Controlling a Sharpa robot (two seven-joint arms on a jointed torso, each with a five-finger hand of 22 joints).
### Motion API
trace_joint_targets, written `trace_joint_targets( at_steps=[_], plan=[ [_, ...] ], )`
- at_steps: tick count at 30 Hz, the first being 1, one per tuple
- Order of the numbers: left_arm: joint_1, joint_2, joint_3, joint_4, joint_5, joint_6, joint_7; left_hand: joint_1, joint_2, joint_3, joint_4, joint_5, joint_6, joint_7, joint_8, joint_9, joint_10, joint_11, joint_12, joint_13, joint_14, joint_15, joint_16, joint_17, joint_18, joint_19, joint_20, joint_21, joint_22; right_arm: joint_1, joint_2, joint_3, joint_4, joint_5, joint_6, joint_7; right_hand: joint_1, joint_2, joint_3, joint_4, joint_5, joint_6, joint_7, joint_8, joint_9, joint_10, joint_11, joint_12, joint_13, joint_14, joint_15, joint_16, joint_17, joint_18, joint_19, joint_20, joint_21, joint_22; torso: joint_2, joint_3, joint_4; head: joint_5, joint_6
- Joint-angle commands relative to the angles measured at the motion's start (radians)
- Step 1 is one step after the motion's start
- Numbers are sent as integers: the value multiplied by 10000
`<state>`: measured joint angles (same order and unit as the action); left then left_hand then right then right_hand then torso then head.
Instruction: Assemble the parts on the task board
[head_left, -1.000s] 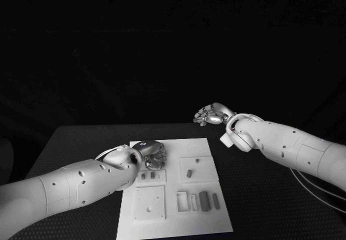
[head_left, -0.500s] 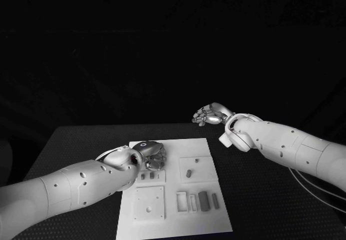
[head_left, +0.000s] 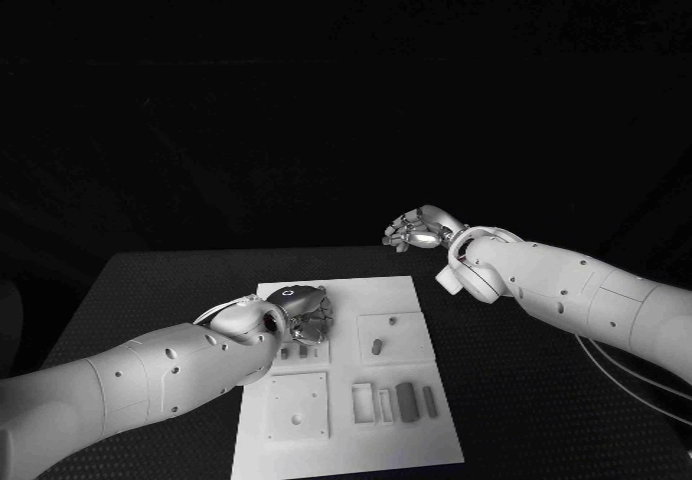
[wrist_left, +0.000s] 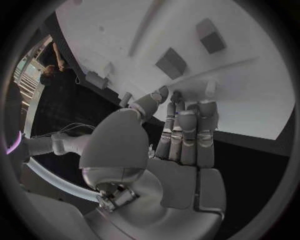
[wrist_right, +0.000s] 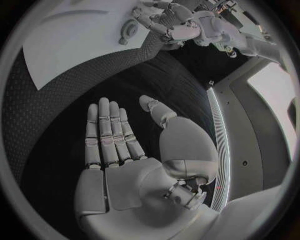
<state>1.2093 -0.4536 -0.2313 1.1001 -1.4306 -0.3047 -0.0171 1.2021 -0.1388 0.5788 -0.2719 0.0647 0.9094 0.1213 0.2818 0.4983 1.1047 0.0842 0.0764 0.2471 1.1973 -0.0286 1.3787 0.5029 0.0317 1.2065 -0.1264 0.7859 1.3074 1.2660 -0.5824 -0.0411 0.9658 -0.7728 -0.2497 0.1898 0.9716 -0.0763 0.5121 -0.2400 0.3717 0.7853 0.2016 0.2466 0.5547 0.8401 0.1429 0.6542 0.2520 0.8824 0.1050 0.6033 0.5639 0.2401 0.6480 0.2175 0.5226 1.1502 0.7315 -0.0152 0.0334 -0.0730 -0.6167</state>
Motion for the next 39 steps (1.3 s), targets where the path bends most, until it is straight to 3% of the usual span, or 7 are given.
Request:
trace_joint_targets(
  at_steps=[1,26,39],
  plan=[
    [-29,21,3,-68,-80,57,126,-4,136,57,4,18,72,12,-15,-21,102,23,-13,-20,57,12,47,-16,1481,96,-3,70,217,-3,9,3,16,9,122,77,-21,9,2,63,46,-54,91,38,-13,-36,53,39,-10,-30,48,-49,12,49,-90,12,-61,7,-1,3,-2,-12,-15],
    [-117,172,3,-274,-96,193,99,89,301,240,-19,10,292,104,64,-81,657,-26,76,-34,236,-35,85,-70,1533,210,-36,177,207,-3,12,3,48,9,133,85,-25,20,-1,76,46,-51,89,44,-17,-37,53,52,-30,-23,48,-63,20,54,-89,17,-69,15,0,4,8,-44,-49],
    [-144,210,3,-363,-218,247,92,69,344,285,-31,-2,839,16,315,-43,1300,-162,226,86,362,-166,76,-129,1522,295,-117,218,191,-3,24,3,36,9,149,82,-25,23,-3,79,46,-50,88,47,-19,-37,53,59,-40,-19,48,-71,24,57,-89,19,-72,20,-6,1,7,-58,-93]
  ],
)
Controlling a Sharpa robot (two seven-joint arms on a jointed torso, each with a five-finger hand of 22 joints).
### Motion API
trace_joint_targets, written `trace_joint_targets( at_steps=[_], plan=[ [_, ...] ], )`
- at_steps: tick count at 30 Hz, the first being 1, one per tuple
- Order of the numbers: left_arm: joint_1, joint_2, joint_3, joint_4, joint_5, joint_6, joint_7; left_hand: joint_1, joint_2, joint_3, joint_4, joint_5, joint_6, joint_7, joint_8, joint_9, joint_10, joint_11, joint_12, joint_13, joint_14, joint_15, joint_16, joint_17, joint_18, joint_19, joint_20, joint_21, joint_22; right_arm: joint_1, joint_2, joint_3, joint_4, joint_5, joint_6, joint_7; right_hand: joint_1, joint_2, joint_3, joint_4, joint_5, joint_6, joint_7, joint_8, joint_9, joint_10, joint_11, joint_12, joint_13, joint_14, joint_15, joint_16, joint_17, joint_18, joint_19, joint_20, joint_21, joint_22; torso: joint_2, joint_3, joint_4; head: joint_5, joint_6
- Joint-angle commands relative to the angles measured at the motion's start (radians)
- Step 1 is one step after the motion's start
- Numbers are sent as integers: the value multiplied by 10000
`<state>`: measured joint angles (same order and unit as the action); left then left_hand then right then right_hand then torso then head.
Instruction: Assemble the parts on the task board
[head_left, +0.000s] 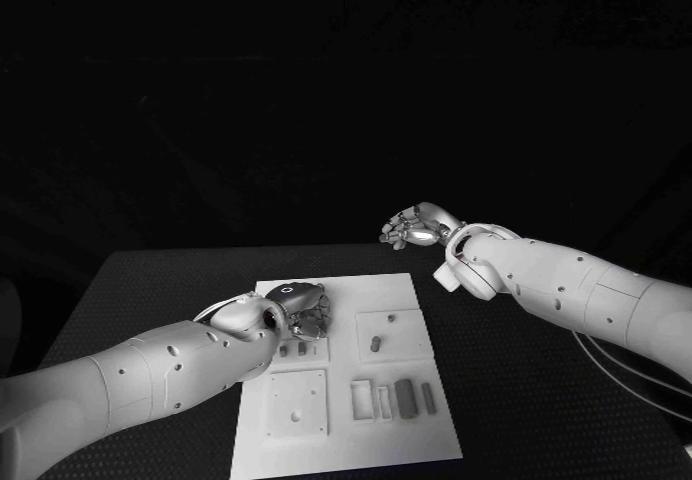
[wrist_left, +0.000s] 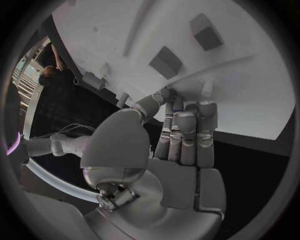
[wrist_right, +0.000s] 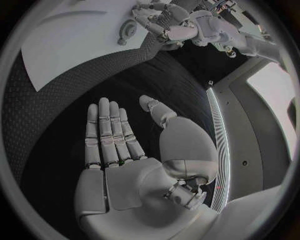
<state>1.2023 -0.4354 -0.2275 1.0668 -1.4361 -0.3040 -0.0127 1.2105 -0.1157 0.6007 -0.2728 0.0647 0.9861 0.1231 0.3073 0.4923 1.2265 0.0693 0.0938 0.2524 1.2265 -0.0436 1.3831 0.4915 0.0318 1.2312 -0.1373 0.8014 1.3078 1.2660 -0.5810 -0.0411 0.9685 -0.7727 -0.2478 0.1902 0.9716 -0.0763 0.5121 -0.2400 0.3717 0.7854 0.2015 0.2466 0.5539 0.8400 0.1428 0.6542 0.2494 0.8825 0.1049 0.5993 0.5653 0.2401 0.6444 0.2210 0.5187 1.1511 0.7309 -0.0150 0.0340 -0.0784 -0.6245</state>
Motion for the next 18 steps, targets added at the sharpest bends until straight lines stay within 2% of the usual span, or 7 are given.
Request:
trace_joint_targets(
  at_steps=[1,8,18],
  plan=[
    [-78,31,-35,-37,-167,255,47,-15,124,69,-24,-1,115,-10,80,22,125,-28,61,44,78,-30,30,-18,1517,53,-16,65,187,-2,12,3,9,8,132,78,-25,23,-3,79,46,-51,89,47,-12,-37,53,59,-15,-20,49,-31,10,56,-53,-17,-34,11,0,0,1,-8,-12],
    [-117,64,-35,-75,-195,178,43,23,202,113,-48,4,351,-55,172,38,370,-117,98,107,154,-117,10,-50,1495,100,-78,78,183,-2,23,3,7,8,130,79,-25,25,-3,80,46,-50,88,49,-12,-37,52,63,-20,-19,49,-35,13,58,-53,-16,-36,14,5,3,-3,-5,-20],
    [-132,76,-31,-150,-191,-323,63,136,319,293,-27,2,506,-83,211,34,561,-190,100,162,253,-190,-16,-86,1461,154,-138,64,162,-2,41,3,3,8,139,85,-23,29,-3,81,46,-48,87,51,-14,-37,52,68,-27,-17,49,-40,16,60,-53,-15,-38,17,3,7,-2,13,13]
  ],
)
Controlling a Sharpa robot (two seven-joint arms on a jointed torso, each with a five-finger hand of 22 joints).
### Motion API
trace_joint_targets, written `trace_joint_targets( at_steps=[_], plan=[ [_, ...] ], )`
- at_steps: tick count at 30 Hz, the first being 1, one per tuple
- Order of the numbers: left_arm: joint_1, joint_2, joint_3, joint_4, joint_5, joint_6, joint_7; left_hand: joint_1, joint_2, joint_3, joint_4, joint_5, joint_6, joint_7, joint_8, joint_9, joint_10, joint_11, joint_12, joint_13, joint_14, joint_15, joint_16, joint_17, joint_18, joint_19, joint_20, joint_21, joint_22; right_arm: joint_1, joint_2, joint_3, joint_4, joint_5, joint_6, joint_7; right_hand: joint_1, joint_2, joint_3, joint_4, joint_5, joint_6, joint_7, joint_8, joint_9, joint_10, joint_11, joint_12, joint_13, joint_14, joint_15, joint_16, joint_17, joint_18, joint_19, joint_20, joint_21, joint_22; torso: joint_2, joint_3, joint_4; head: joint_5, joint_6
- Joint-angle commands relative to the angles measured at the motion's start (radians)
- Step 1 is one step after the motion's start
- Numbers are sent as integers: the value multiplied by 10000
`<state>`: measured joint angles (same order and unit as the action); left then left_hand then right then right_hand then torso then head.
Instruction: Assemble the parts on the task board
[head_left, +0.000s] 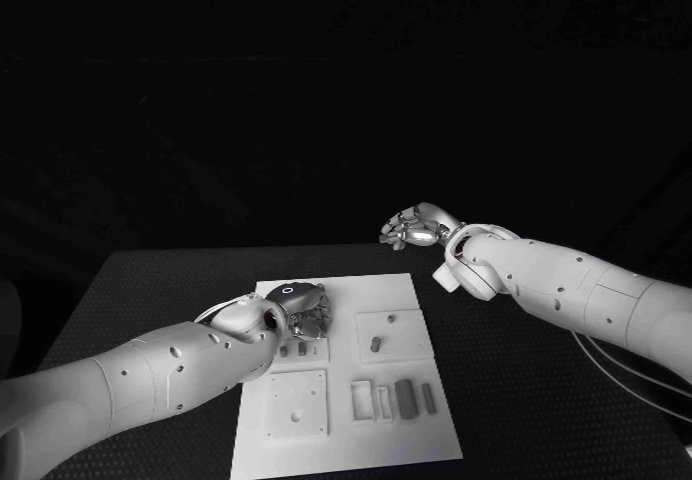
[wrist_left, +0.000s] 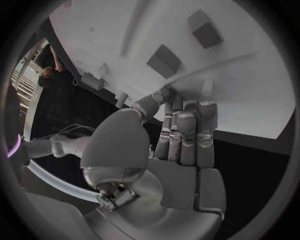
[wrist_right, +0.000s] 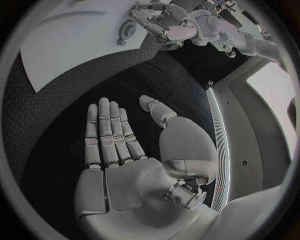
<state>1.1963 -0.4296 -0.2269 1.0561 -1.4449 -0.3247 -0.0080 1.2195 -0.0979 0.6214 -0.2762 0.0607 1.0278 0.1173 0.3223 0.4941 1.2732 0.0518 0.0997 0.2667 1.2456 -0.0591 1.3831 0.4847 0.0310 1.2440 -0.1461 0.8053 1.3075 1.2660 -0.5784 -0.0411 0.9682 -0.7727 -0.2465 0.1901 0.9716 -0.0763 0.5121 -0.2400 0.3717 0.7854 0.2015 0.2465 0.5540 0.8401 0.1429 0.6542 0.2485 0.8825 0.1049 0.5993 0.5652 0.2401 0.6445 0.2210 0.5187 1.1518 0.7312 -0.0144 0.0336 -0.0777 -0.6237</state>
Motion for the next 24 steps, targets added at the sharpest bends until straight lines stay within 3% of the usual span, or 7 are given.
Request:
trace_joint_targets(
  at_steps=[1,9,10,15,17,23,24],
  plan=[
    [-76,16,-37,-39,-100,-181,17,50,147,106,15,36,103,-29,64,15,113,-22,41,25,72,-42,-21,-23,1465,36,-57,23,162,-2,17,3,5,8,130,85,-22,30,-3,81,46,-48,87,51,-15,-38,51,68,-18,-17,49,-41,18,60,-54,-14,-38,10,-2,0,2,11,1],
    [-82,-111,-19,83,160,-519,89,47,198,191,66,17,150,-44,70,11,172,-46,25,47,123,-67,-42,-45,1446,80,-85,12,149,-2,15,3,-1,8,128,85,-20,29,-5,80,46,-47,86,53,-16,-38,51,73,-24,-15,49,-45,20,62,-54,-13,-41,13,2,1,-3,18,29],
    [-82,-151,55,113,255,-544,107,46,198,196,68,17,152,-44,70,11,176,-48,24,49,127,-69,-43,-46,1445,84,-87,11,148,-2,16,3,-1,8,125,83,-20,29,-5,80,46,-47,86,53,-16,-38,51,73,-25,-15,49,-46,21,62,-54,-13,-41,13,-2,1,2,12,31],
    [-78,-264,134,241,564,-641,158,41,197,214,77,16,162,-47,70,10,194,-56,18,56,144,-77,-50,-53,1441,99,-98,7,144,-2,-3,3,0,8,127,78,-18,28,-6,79,46,-47,86,54,-17,-39,51,77,-30,-14,49,-50,23,63,-55,-12,-43,16,-8,-6,13,-3,71],
    [-78,-274,336,255,591,-667,172,39,200,225,83,16,169,-50,71,10,205,-61,16,60,154,-82,-54,-58,1438,109,-103,5,142,-2,2,3,0,8,117,76,-18,28,-7,79,46,-47,86,55,-18,-39,51,78,-32,-13,49,-51,24,63,-55,-12,-44,17,-6,-6,22,-4,93],
    [-69,-505,684,528,811,-668,214,33,204,241,92,15,182,-54,73,10,223,-69,10,68,171,-91,-63,-66,1433,124,-113,0,138,-2,-29,3,29,8,117,79,-18,26,-9,79,46,-47,85,56,-19,-40,51,82,-38,-12,49,-56,27,65,-55,-10,-46,19,-5,4,32,38,127],
    [-68,-515,692,541,820,-669,215,31,202,242,92,15,183,-54,73,10,226,-70,9,69,173,-92,-64,-67,1433,126,-115,0,137,-2,-29,3,29,8,117,79,-18,26,-9,79,46,-47,85,56,-19,-40,51,82,-39,-12,49,-56,27,65,-55,-10,-47,20,-5,4,32,38,127]
  ],
)
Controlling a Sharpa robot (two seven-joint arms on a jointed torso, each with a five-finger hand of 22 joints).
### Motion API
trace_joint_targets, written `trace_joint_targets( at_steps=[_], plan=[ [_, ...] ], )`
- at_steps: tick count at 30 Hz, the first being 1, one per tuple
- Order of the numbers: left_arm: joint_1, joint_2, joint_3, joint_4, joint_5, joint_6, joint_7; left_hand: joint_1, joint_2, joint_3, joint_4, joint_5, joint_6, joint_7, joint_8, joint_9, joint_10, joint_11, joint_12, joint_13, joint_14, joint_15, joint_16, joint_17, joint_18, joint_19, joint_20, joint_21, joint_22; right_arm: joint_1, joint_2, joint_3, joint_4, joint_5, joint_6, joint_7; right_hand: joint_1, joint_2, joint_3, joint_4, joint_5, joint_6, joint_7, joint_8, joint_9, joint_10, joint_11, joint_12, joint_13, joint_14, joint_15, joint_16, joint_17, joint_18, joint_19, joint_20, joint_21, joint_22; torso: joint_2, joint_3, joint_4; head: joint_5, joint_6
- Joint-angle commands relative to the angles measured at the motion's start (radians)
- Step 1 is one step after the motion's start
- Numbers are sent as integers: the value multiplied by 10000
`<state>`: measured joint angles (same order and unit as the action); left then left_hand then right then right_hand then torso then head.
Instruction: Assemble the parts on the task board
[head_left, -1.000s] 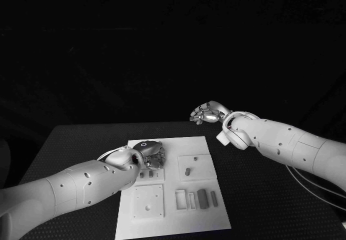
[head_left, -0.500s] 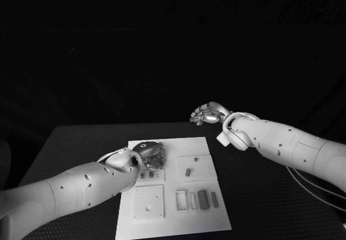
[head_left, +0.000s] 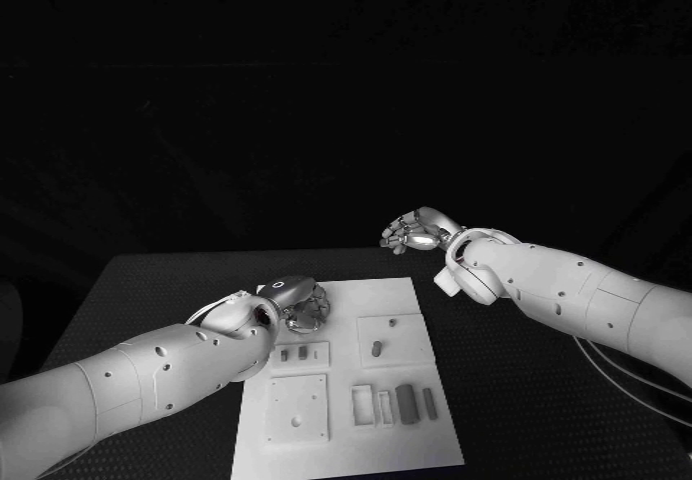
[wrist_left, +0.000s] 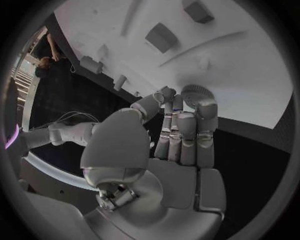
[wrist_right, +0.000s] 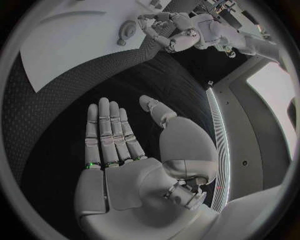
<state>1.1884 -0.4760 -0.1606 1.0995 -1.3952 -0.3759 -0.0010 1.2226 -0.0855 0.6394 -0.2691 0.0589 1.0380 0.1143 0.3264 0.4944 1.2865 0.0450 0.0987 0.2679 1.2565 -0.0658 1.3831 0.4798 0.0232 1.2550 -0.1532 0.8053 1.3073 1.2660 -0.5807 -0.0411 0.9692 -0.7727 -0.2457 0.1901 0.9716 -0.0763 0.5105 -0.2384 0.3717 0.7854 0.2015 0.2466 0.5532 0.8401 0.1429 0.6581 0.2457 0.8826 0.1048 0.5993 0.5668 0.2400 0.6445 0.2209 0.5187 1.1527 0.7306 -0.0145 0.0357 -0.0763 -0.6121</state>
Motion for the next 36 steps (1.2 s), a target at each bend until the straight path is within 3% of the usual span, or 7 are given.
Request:
trace_joint_targets(
  at_steps=[1,3,6,11,23,36],
  plan=[
    [13,-121,106,211,351,-159,137,-1,79,62,22,34,82,-24,33,7,95,-2,19,57,65,-26,-64,-18,1510,17,-44,0,140,-1,-12,3,18,7,116,78,-18,26,7,63,46,-47,86,56,-12,-40,51,44,-11,-12,50,-57,12,66,-55,-9,-47,12,1,5,6,39,21],
    [17,-205,231,325,360,-116,124,-2,78,66,23,34,85,-25,34,7,98,-4,17,59,69,-28,-66,-20,1509,22,-47,-1,139,-1,-25,3,23,7,124,76,-18,25,7,62,46,-47,86,57,-12,-40,51,45,-13,-11,49,-59,13,67,-55,-9,-48,13,-2,1,4,48,14],
    [42,-379,285,471,467,8,87,-5,74,70,24,34,90,-27,35,8,106,-8,15,62,75,-31,-69,-23,1507,27,-51,-2,138,-1,-38,3,26,6,106,76,-18,25,6,63,46,-46,86,58,-13,-41,51,47,-16,-10,50,-61,14,67,-55,-8,-49,14,-7,-2,15,52,3],
    [129,-745,279,710,594,265,35,-10,72,75,26,34,95,-29,35,8,114,-11,11,66,81,-35,-74,-28,1504,34,-56,-5,136,-1,-62,3,36,6,110,73,-17,24,5,63,46,-46,85,59,-14,-41,51,50,-21,-10,50,-64,16,68,-55,-7,-51,16,-10,-3,14,54,-13],
    [129,-1466,260,1080,717,437,-78,-19,72,83,30,34,101,-31,34,7,127,-16,3,73,91,-40,-83,-35,1498,42,-64,-11,134,0,-145,3,45,5,104,70,-12,23,5,62,47,-46,84,61,-17,-43,51,57,-33,-7,50,-73,22,72,-54,-5,-55,22,7,-17,6,48,-106],
    [99,-1620,242,1137,773,597,-93,-26,72,89,32,34,104,-32,33,7,137,-19,-5,79,99,-42,-91,-41,1492,46,-71,-19,131,0,-143,3,56,0,108,75,-9,24,4,63,47,-46,84,63,-20,-44,51,65,-45,-3,50,-81,28,75,-53,-2,-59,29,1,-13,-5,75,-149]
  ],
)
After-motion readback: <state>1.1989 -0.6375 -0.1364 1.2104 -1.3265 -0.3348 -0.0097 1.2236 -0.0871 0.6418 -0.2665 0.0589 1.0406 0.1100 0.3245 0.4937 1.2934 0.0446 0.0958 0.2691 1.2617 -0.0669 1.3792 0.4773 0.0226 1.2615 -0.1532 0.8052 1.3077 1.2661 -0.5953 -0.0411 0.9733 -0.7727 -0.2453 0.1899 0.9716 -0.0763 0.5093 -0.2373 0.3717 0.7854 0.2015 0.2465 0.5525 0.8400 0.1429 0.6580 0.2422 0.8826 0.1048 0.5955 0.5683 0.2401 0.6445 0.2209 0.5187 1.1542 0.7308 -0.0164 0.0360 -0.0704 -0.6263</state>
